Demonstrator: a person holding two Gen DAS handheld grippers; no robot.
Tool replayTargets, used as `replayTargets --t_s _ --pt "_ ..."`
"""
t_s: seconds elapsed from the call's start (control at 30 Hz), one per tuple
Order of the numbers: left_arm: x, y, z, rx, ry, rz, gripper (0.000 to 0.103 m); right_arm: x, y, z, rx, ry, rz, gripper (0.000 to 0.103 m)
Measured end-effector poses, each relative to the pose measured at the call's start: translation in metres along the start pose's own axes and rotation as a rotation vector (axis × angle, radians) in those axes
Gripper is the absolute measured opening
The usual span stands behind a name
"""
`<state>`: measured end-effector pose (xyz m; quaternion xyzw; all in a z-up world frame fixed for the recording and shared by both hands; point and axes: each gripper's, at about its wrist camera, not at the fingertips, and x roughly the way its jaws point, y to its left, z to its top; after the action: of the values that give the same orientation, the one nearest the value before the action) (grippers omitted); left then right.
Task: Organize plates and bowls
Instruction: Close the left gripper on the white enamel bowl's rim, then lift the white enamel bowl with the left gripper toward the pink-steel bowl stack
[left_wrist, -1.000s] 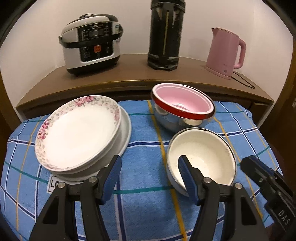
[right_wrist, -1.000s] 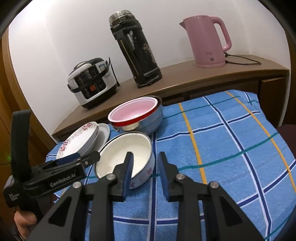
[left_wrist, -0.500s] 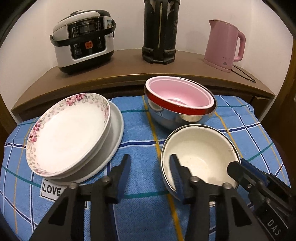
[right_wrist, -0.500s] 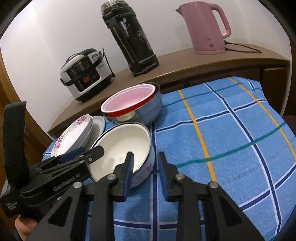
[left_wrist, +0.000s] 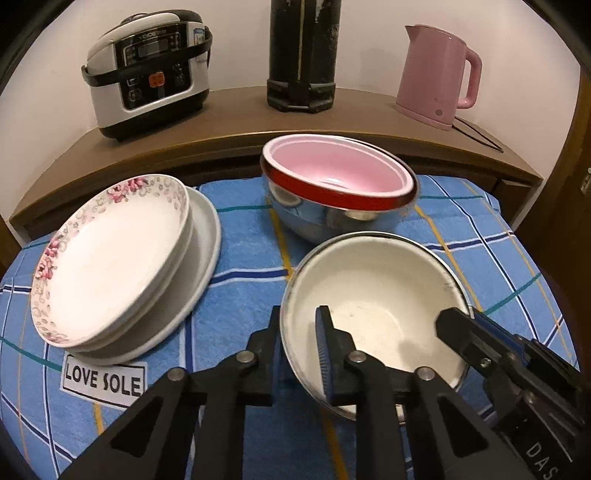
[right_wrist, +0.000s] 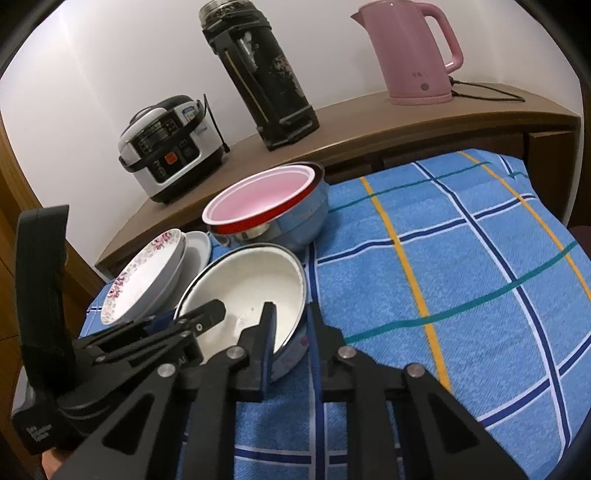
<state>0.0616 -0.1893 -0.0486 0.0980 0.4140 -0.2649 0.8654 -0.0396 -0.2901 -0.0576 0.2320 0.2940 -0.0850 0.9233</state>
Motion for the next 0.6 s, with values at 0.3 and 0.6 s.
replayTargets --t_s 0.3,0.6 --pt "-0.014 0.0 -0.003 -0.002 -0.012 -0.005 0.018 -0.009 0.002 -0.002 0.012 0.001 0.006 0.014" --pt "-0.036 -0.003 -0.004 0.016 -0.054 0.014 0.018 -0.028 0.011 -0.002 -0.004 -0.035 0.012 0.014"
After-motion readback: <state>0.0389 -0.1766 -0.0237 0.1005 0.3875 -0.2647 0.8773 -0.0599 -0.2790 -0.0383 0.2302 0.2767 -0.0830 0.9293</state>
